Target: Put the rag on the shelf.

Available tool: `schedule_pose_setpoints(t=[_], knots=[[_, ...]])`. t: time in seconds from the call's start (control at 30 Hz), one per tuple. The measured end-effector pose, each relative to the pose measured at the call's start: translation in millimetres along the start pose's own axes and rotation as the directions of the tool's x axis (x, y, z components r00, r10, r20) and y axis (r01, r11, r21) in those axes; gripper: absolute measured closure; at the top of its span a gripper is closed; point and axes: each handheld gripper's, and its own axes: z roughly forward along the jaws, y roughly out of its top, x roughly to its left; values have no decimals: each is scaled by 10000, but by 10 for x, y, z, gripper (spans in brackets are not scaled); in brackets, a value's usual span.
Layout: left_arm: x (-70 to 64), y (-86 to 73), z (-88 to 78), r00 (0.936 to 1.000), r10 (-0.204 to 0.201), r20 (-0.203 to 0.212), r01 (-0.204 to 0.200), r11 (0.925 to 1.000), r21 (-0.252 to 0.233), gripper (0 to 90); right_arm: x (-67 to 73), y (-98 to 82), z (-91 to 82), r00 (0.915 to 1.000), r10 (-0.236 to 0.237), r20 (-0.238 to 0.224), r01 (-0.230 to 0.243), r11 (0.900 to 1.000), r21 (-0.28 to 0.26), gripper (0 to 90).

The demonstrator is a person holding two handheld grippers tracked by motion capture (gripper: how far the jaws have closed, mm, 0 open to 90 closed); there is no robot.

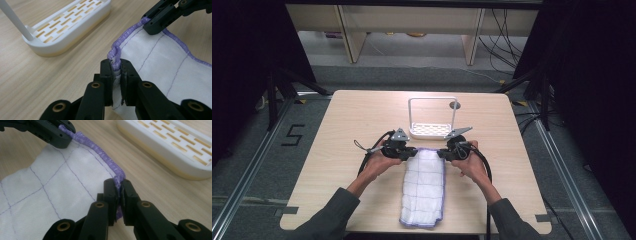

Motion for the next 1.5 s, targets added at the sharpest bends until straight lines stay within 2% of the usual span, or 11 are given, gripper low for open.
schedule_pose_setpoints(t=[0.13, 0.17, 0.27, 0.5, 0.53, 0.63, 0.67, 0.73, 1.03, 1.2, 1.5], knots=[[-53, 37, -93, 9999, -94, 72, 96, 9996, -268, 811, 30, 17, -92, 9998, -183, 19, 183, 9998, -90, 848], [-62, 47, -121, 10000, -48, 77, 50, 9997, -247, 812, 34, 16, -92, 9993, -378, 59, 380, 9985, -400, 849], [-101, 78, -222, 9999, 162, 31, -161, 9995, -272, 812, 103, 45, -179, 9995, -271, -144, 266, 9991, -328, 849], [-198, 145, -470, 9996, 205, 169, -192, 9971, -739, 811, 240, 101, -361, 9994, -273, -234, 251, 9957, -896, 851], [-209, 151, -483, 9996, 196, 213, -179, 9967, -789, 811, 244, 107, -403, 9991, -332, -247, 314, 9971, -699, 851], [-252, 170, -530, 9991, 341, 264, -318, 9961, -826, 812, 279, 105, -434, 9992, -187, -353, 153, 9954, -946, 852], [-264, 176, -544, 9990, 334, 290, -309, 9960, -836, 812, 257, 115, -465, 9983, -512, -265, 489, 9955, -810, 852], [-282, 208, -590, 9985, 436, 320, -408, 9956, -841, 812, 276, 122, -496, 9983, -434, -380, 407, 9968, -691, 852], [-304, 373, -826, 9968, 684, 415, -644, 9938, -912, 812, 410, 226, -730, 9932, -1023, -556, 948, 9877, -1246, 853], [-348, 465, -973, 9953, 877, 402, -832, 9914, -1013, 812, 435, 289, -868, 9923, -904, -847, 778, 9868, -1420, 854], [-398, 766, -1223, 9936, 1050, 409, -985, 9858, -1358, 811, 454, 500, -1195, 9873, -1542, -385, 1430, 9676, -2079, 857]])
